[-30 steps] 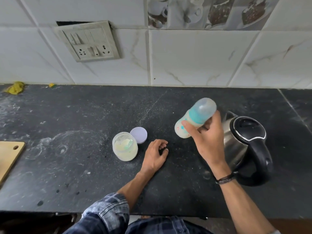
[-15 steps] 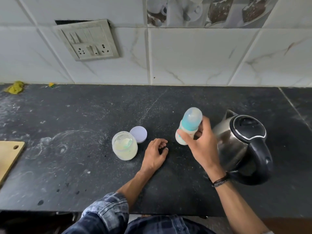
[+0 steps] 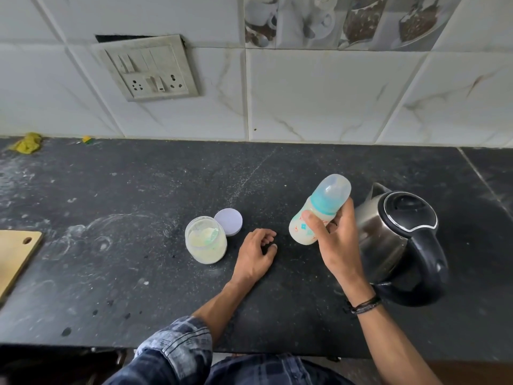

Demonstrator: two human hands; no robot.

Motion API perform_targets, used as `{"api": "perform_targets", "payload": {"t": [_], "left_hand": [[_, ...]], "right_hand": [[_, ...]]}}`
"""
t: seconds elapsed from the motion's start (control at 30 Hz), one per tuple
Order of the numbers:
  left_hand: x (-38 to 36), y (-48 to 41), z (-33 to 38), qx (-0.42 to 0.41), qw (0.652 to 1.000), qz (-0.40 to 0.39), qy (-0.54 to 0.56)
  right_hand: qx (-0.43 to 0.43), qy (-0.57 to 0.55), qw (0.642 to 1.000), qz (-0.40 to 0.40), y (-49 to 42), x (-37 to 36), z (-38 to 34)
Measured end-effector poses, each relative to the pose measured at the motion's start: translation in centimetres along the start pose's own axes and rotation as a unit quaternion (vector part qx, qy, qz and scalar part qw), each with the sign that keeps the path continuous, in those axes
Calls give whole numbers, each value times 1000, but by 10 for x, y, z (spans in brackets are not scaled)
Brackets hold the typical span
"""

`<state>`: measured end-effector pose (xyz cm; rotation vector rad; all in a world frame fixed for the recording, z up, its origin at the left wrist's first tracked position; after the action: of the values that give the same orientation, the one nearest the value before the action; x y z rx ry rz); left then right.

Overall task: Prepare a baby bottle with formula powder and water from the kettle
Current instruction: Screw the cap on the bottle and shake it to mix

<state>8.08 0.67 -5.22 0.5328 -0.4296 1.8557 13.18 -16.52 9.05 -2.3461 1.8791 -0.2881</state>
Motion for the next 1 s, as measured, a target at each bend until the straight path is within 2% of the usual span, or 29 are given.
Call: {"api": "perform_targets", "payload": {"t": [0.2,0.3,0.43,0.47,0.57,0.7,0.77,0.83,0.93,1.0], "left_hand": [[0,0,1,-2,1000,3,2],[1,3,1,0,1000,5,-3],[0,1,5,-5,1000,6,9],[2,0,6,-3,1000,10,7],[1,4,2,0,1000,9,-3],[3,1,6,-7,1000,8,2],[4,1,6,-4,1000,11,-4],[1,5,6,-4,1000,5,-3],[2,3,9,-6,1000,4,5],[6,1,6,-4,1000,10,-1]], "right_hand": [[75,3,993,91,-1,7,-18],[48,45,995,75,-1,1,-16],[143,16,981,131,5,9,-24],[140,29,983,117,1,5,-24],[56,56,995,59,-3,-8,-16],[99,32,991,82,1,-7,-18],[57,39,996,51,-2,-14,-15],[42,25,997,53,1,-13,-12],[113,-12,990,85,4,-4,-23],[95,12,993,65,-3,-9,-22]]}}
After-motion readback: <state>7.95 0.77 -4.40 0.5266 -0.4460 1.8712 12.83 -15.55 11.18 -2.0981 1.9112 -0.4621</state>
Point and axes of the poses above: each hand's wrist, its own y-axis away from the middle knuckle, its own x-axis out of the back of the hand, z = x × y, the point moved 4 cm from there along -y, towards the middle knuckle, and after that the axes turned 1 degree about z, right-handed, at the moved point
